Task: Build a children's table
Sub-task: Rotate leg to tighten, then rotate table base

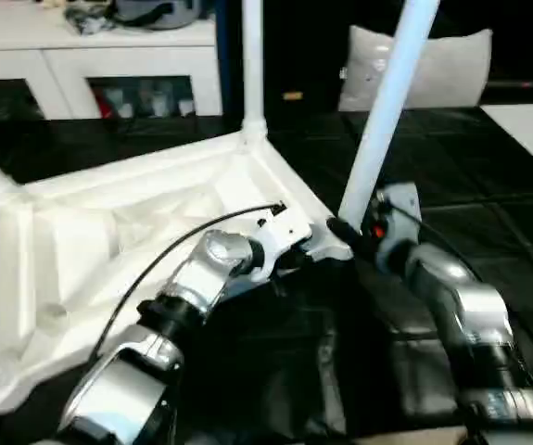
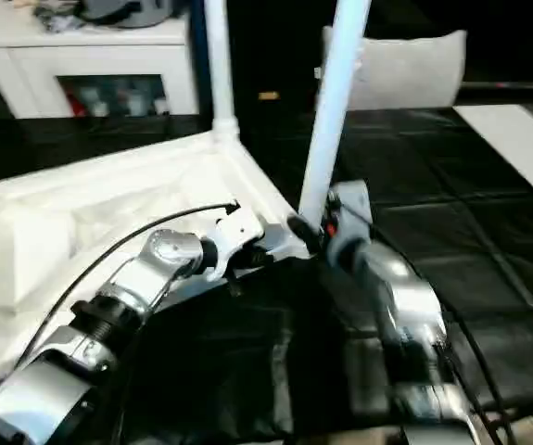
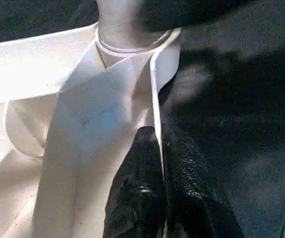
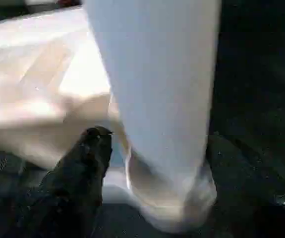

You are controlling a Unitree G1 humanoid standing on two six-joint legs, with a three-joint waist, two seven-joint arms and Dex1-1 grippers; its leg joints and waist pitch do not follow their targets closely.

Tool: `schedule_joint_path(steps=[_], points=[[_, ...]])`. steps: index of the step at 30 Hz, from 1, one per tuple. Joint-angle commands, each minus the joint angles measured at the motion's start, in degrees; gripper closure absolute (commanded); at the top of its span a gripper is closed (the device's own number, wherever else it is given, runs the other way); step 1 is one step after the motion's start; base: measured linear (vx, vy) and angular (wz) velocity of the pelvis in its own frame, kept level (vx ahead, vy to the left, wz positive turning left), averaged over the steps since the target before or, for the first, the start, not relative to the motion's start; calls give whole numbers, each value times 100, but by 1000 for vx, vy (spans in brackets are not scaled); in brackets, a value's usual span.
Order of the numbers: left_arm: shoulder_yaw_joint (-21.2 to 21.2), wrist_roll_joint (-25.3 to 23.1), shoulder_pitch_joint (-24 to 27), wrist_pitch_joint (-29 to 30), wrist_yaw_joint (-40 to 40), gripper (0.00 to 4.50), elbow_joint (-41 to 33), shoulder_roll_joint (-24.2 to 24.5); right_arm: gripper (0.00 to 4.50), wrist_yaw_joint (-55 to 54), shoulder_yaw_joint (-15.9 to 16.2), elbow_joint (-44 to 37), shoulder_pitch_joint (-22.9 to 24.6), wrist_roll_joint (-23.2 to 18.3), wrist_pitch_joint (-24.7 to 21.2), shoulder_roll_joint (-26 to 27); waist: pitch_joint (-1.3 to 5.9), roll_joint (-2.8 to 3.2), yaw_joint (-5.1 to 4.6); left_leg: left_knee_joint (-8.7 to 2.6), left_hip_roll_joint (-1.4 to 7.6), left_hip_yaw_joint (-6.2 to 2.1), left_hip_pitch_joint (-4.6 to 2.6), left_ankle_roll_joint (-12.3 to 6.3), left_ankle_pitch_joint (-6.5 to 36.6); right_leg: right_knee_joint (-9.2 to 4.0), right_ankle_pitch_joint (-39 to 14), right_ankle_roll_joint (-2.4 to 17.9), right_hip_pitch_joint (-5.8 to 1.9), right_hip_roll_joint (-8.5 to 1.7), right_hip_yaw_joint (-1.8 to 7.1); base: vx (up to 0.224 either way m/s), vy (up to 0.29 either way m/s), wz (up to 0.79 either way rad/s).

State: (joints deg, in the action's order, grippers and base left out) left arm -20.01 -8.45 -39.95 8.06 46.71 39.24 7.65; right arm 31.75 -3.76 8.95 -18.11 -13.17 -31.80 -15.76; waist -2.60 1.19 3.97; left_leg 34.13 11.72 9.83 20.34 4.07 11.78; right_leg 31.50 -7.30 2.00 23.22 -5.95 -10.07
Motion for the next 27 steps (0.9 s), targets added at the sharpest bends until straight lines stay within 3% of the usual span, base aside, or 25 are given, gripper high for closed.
schedule_joint_path(steps=[1,4,7,9,10,13,17,21,23,26,27], points=[[149,222,48,-238,148,396,-265,38,80,164,46,-343,164,8,-3,-186,442,-63,46,-344,159,-35,5,-554,581,-336,-1751,488,-419,-355,352,0,0,0],[114,312,140,-182,324,396,-407,82,64,319,-6,-549,337,-49,71,-305,412,-55,58,-356,132,-27,2,-433,831,-411,-2263,361,-416,-366,329,0,0,0],[92,321,297,-193,367,351,-563,165,27,575,-52,-855,503,-189,229,-481,399,-45,86,-366,141,-32,-29,-396,985,-457,-2491,229,-383,-354,314,0,0,0],[156,390,416,-93,451,351,-732,239,27,642,-70,-1083,553,-337,76,-545,388,-38,116,-366,135,-33,-46,-374,1058,-482,-2620,156,-371,-344,299,0,0,0],[171,400,454,-42,472,329,-816,279,7,723,-73,-1151,553,-420,19,-562,393,-42,126,-366,129,-35,-41,-379,1024,-478,-2619,141,-383,-350,300,0,0,0],[271,434,677,345,587,312,-1421,645,0,1231,121,-1525,581,-735,-397,-819,398,-29,136,-381,159,-57,-27,-359,1005,-446,-2533,145,-392,-348,302,0,0,0],[363,430,934,781,852,278,-2107,1180,0,1770,364,-1766,641,-869,-453,-1075,388,-17,147,-386,167,-53,-44,-335,1024,-425,-2523,172,-362,-347,321,0,0,0],[620,528,1383,1363,1173,257,-3124,1955,0,1715,657,-1566,258,-792,-289,-801,371,18,103,-415,181,-79,-43,-214,1141,-396,-2556,278,-351,-351,323,0,0,0],[648,528,1521,1481,1257,246,-3366,2140,0,1592,790,-1351,63,-625,-124,-624,362,43,106,-401,174,-70,-110,-155,1278,-422,-2699,308,-300,-358,331,0,0,0],[732,588,1798,1803,1298,228,-3787,2418,0,1164,996,-760,-415,-316,136,-175,333,63,62,-440,178,-91,-87,-57,1485,-415,-2792,342,-300,-344,329,0,0,0],[756,618,1851,1889,1282,222,-3866,2454,0,1060,1029,-611,-527,-271,155,-72,345,80,80,-423,169,-87,-118,-32,1527,-433,-2828,310,-300,-357,333,0,0,0]])
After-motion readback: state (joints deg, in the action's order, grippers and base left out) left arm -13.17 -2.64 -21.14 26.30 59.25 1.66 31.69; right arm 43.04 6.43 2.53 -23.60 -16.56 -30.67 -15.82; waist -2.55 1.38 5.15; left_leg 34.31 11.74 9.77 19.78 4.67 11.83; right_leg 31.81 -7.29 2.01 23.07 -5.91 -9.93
